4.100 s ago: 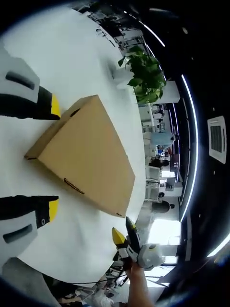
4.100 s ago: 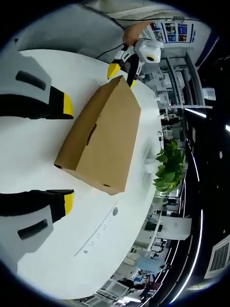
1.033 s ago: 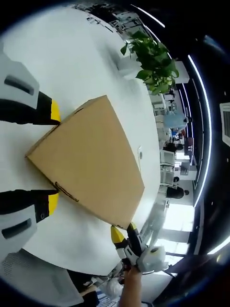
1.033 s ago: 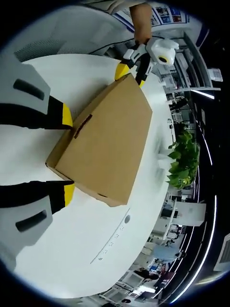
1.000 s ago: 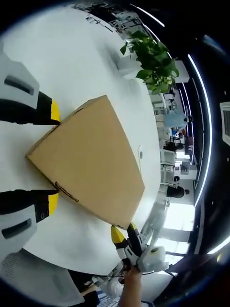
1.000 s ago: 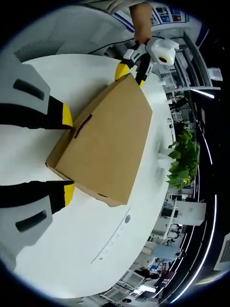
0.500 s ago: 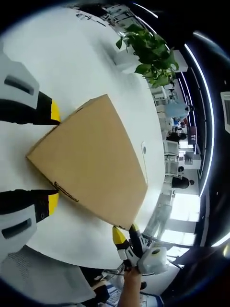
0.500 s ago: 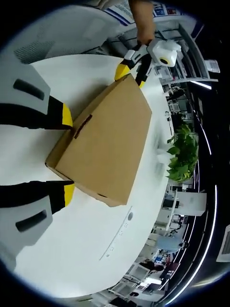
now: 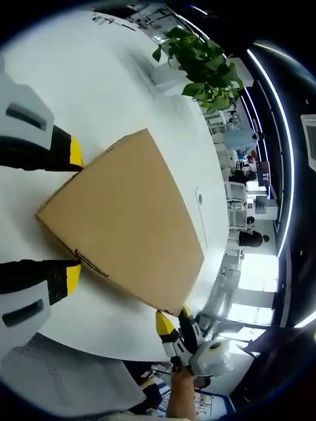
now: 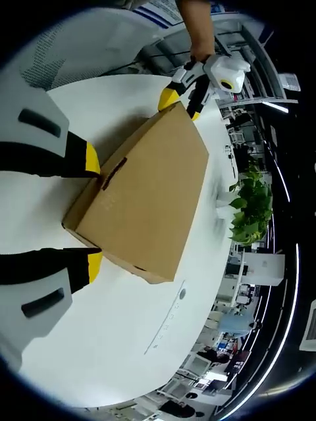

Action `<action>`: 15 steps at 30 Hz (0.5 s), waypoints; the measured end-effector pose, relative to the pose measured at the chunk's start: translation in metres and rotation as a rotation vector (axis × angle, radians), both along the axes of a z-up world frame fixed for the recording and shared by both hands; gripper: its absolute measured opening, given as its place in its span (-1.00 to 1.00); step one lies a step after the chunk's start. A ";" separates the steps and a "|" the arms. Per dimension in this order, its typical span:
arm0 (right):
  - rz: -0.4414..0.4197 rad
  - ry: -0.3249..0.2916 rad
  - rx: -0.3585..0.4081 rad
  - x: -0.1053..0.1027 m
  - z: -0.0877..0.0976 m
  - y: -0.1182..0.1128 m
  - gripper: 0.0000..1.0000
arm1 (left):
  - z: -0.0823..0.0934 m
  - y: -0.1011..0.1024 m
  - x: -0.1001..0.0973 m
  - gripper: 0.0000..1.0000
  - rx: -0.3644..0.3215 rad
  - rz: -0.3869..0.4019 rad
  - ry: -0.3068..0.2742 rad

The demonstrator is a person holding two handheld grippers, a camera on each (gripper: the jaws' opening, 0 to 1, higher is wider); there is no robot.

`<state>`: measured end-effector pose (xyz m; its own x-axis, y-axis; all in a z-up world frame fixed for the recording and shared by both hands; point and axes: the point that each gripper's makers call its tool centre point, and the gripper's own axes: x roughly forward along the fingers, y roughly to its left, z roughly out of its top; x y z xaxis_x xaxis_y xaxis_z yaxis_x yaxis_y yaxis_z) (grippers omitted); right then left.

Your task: Operate the shoe box by opening the lid, removing the specified soft item, and placing it in the target area until the item is outside and the box remains undamaged.

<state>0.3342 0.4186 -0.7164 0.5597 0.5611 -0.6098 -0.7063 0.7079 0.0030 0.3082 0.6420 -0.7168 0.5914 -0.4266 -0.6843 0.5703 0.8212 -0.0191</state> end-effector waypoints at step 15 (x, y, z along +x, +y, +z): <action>-0.032 0.001 0.008 -0.021 0.000 0.023 -0.25 | 0.000 0.023 -0.011 0.06 0.024 -0.043 0.020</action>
<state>0.3128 0.4413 -0.7165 0.5769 0.5478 -0.6059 -0.6835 0.7299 0.0091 0.2973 0.6653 -0.7172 0.5587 -0.4345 -0.7064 0.6049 0.7962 -0.0113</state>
